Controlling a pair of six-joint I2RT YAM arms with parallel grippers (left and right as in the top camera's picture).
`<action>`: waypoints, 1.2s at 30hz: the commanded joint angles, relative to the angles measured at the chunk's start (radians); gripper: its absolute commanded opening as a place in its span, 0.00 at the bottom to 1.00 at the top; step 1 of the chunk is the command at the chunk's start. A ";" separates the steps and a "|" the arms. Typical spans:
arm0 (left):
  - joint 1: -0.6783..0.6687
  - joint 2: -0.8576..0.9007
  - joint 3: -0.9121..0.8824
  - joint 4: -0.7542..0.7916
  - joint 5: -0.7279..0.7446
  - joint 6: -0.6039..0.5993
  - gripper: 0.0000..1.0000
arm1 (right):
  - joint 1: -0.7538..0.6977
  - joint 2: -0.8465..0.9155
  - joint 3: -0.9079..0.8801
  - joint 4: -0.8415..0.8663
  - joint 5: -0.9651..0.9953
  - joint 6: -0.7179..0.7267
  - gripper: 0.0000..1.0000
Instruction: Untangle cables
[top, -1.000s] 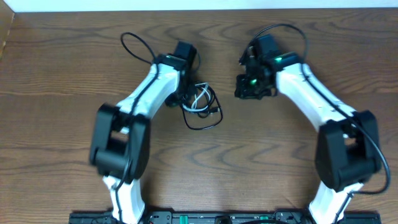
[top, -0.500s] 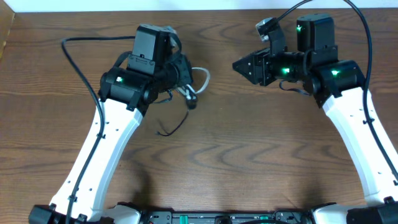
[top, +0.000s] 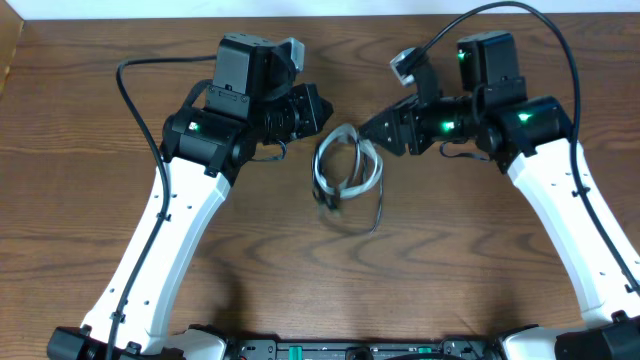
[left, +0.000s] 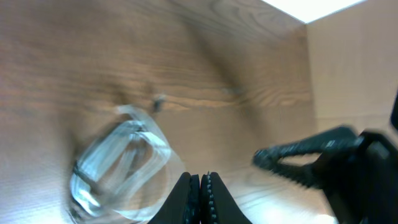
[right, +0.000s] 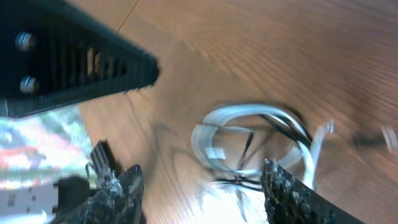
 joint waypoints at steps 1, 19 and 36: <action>0.003 0.002 0.007 0.011 0.074 -0.222 0.07 | 0.038 0.016 0.001 -0.001 -0.045 -0.085 0.57; 0.004 0.144 0.000 -0.137 -0.285 -0.085 0.22 | 0.072 0.119 0.001 0.004 0.398 0.204 0.53; 0.001 0.568 0.000 -0.264 -0.404 -0.005 0.27 | 0.072 0.123 0.001 -0.037 0.451 0.203 0.57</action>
